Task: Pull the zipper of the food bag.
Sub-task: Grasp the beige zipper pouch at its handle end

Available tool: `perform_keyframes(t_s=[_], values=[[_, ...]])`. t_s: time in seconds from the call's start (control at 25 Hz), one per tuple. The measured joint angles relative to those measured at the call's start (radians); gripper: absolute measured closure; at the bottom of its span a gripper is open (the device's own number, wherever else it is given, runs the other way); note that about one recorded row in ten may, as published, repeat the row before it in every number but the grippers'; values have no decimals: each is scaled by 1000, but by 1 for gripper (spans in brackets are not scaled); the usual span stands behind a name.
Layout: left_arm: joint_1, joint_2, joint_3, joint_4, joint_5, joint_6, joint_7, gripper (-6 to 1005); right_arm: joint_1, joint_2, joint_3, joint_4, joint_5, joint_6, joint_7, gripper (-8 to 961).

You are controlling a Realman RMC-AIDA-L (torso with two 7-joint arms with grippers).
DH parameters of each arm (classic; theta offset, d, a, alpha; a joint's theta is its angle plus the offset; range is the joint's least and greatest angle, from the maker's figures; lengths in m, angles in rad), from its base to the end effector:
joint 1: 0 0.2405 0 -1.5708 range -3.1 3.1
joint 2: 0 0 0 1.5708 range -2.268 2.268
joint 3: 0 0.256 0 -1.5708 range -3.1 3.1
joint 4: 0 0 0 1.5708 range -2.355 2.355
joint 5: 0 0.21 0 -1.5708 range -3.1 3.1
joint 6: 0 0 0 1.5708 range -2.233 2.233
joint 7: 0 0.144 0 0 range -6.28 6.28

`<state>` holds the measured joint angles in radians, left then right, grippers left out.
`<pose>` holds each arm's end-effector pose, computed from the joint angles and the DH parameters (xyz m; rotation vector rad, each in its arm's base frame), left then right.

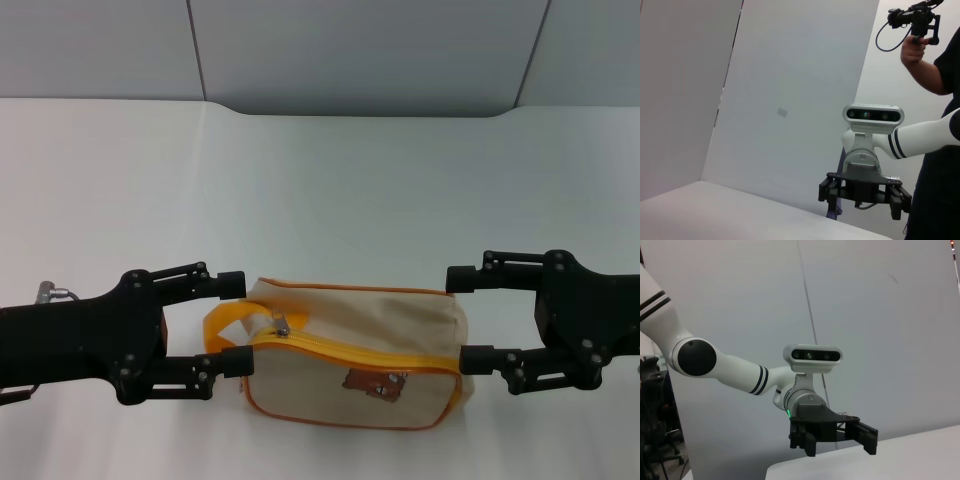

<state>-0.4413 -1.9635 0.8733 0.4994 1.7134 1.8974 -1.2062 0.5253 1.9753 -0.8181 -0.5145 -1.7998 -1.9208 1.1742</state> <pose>-0.2624 0.2719 0.0248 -2.8746 -0.4288 -1.1176 0.2420 0.2885 0.0233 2.9251 -0.2655 -1.0836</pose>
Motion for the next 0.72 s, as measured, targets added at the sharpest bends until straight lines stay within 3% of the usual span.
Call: perform_keyframes(t_s=[0.52, 0.72], values=[[12, -1, 0, -6, 2, -14, 0, 173, -7, 1, 0, -1, -1, -6, 0, 177], [71, 3, 8, -6, 14, -92, 6, 204, -9, 1, 4, -1, -1, -1, -2, 176]])
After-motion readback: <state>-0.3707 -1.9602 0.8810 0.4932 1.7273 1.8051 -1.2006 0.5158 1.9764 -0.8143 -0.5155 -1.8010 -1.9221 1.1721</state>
